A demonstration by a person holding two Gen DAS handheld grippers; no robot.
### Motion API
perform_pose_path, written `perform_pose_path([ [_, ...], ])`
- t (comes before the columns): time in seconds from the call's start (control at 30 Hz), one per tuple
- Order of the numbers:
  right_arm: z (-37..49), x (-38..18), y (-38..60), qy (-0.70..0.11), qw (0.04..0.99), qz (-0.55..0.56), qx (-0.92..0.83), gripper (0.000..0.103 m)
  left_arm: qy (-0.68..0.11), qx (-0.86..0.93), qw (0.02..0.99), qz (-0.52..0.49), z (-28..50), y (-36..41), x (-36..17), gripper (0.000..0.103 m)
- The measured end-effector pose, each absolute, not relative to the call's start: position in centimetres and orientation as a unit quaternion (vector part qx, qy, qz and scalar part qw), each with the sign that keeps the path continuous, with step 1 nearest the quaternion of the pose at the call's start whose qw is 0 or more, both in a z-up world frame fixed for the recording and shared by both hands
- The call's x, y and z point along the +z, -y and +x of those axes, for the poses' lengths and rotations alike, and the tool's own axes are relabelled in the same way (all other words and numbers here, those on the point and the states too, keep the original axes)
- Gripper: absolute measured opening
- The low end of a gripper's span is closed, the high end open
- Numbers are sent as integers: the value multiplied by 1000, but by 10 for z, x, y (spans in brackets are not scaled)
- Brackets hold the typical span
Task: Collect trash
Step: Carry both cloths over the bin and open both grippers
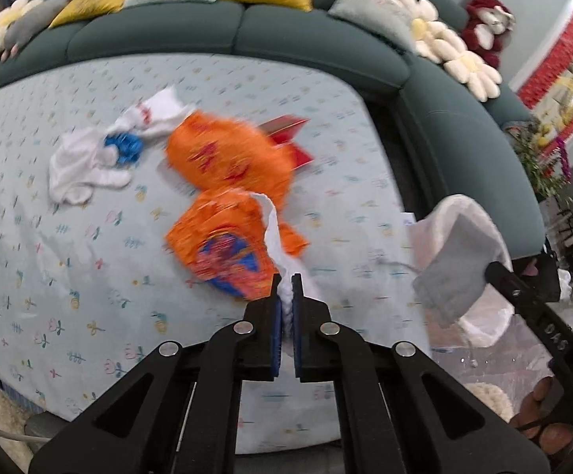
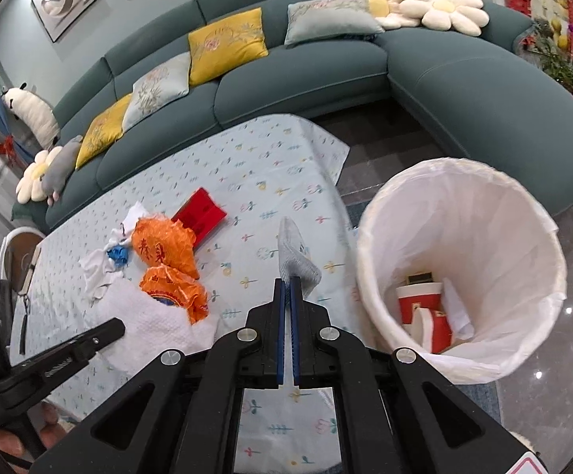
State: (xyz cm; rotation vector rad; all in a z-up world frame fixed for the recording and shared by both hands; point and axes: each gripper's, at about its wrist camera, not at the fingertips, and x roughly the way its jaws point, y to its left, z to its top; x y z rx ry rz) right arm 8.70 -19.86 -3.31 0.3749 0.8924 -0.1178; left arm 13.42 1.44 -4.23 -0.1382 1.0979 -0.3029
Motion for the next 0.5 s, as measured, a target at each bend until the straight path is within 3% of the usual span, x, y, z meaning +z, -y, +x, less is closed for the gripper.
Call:
perform_pose_path([
  [0.5,47,-7,264,-394,893,185,-112,3,-476,-259,840,-31,124,112,17,4],
])
